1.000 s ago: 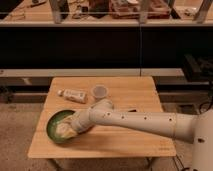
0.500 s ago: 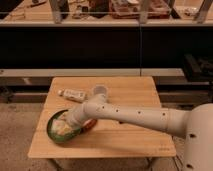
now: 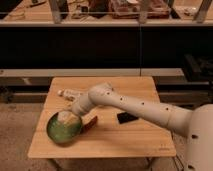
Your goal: Place the white sponge in the ceramic bowl
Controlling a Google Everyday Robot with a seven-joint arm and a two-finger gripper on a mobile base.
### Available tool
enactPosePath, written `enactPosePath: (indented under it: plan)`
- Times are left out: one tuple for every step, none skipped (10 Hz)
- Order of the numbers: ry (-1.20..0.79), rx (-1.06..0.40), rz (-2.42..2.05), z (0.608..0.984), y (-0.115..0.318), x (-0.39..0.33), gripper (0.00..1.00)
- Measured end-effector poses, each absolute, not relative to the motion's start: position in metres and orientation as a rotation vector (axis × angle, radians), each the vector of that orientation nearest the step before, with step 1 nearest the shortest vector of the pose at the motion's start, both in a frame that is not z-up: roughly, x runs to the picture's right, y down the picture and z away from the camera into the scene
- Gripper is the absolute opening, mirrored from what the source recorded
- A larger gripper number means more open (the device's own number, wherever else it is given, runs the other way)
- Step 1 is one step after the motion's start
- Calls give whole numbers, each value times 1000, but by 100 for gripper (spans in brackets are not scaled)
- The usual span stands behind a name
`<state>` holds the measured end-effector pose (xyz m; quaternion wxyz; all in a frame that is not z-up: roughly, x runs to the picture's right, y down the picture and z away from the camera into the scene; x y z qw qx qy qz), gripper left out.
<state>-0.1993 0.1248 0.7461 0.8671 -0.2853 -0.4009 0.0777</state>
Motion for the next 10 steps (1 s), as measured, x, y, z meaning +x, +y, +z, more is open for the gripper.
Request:
enactPosePath:
  plan:
    - [-838, -607, 157, 749, 129, -204, 58]
    - [-838, -614, 160, 751, 132, -212, 66]
    - [-839, -623, 170, 753, 137, -224, 75]
    - [-842, -630, 187, 754, 143, -238, 80]
    - [-841, -627, 198, 755, 146, -242, 80]
    - [-837, -610, 217, 754, 146, -244, 80]
    - [-831, -591, 231, 753, 146, -244, 80]
    - [-822, -574, 246, 753, 145, -239, 80]
    - [-815, -552, 258, 752, 144, -235, 80]
    - [-811, -509, 276, 749, 142, -228, 80]
